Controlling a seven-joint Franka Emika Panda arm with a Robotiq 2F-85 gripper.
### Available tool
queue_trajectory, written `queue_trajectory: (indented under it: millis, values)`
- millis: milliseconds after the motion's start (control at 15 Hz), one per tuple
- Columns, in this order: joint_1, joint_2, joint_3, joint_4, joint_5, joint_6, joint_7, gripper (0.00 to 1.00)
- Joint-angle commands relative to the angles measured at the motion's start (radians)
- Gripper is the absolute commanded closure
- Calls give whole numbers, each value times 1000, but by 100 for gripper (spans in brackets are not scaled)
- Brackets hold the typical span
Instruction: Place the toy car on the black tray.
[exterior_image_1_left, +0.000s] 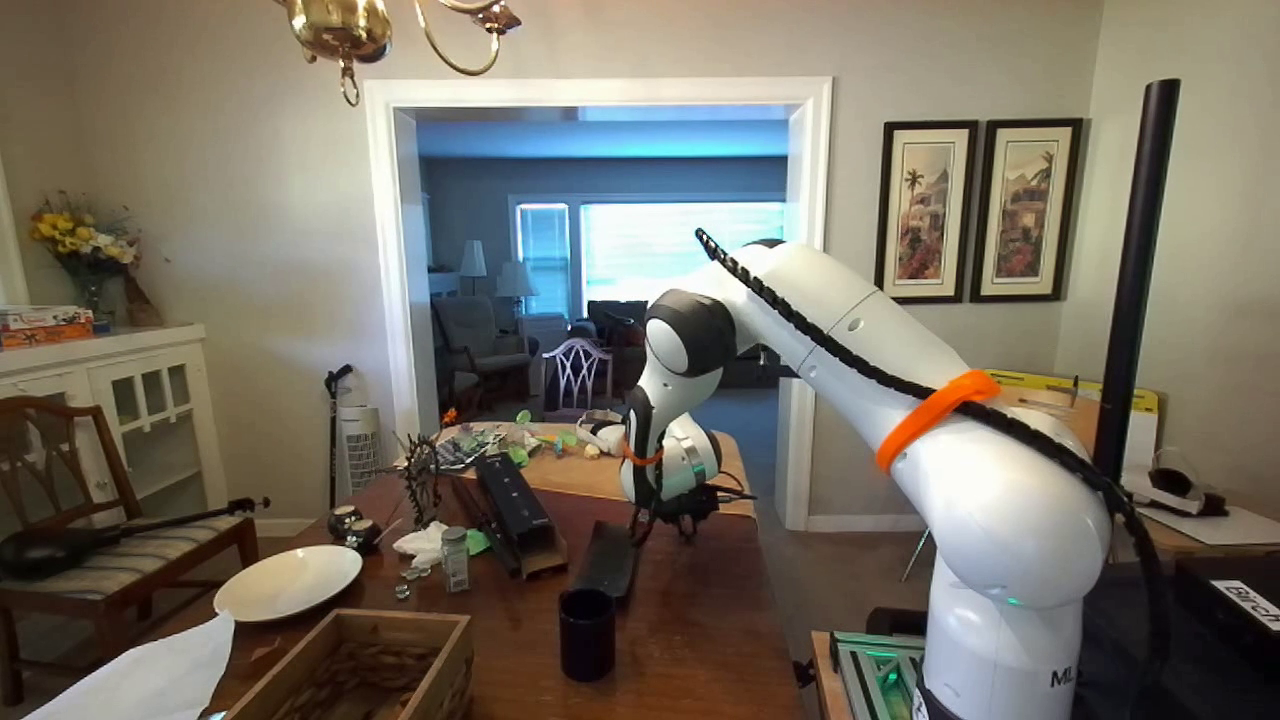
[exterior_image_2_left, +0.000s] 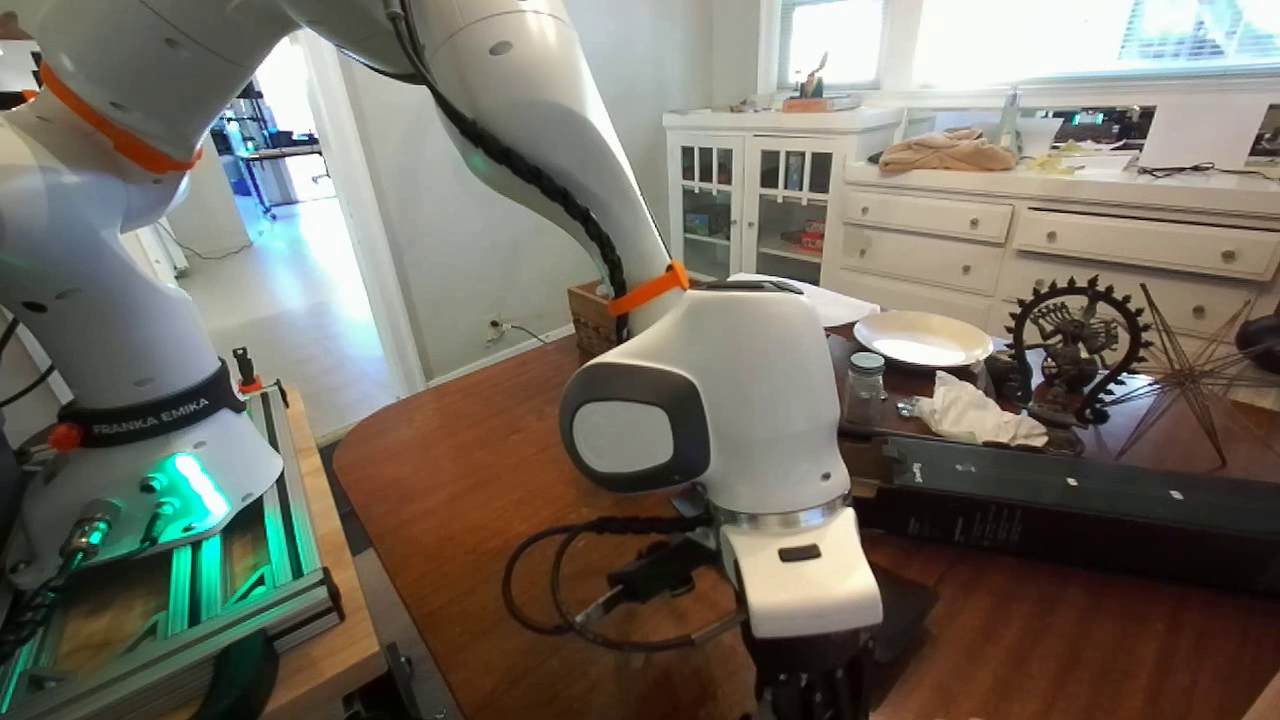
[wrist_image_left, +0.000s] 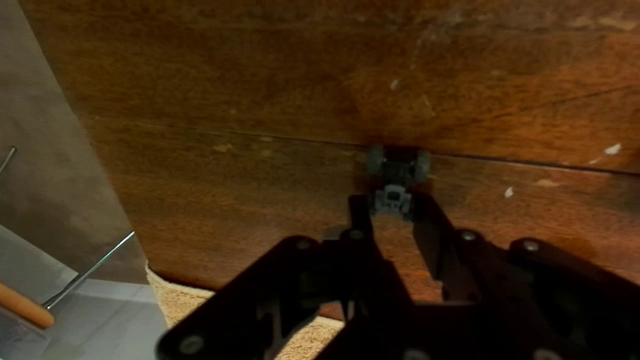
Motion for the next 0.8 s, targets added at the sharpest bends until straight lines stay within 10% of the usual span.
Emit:
queue_trajectory:
  millis: [0, 733]
  values:
    - [11, 3, 2, -7, 21, 15, 11, 93]
    - [75, 3, -26, -36, 10, 21, 18, 93]
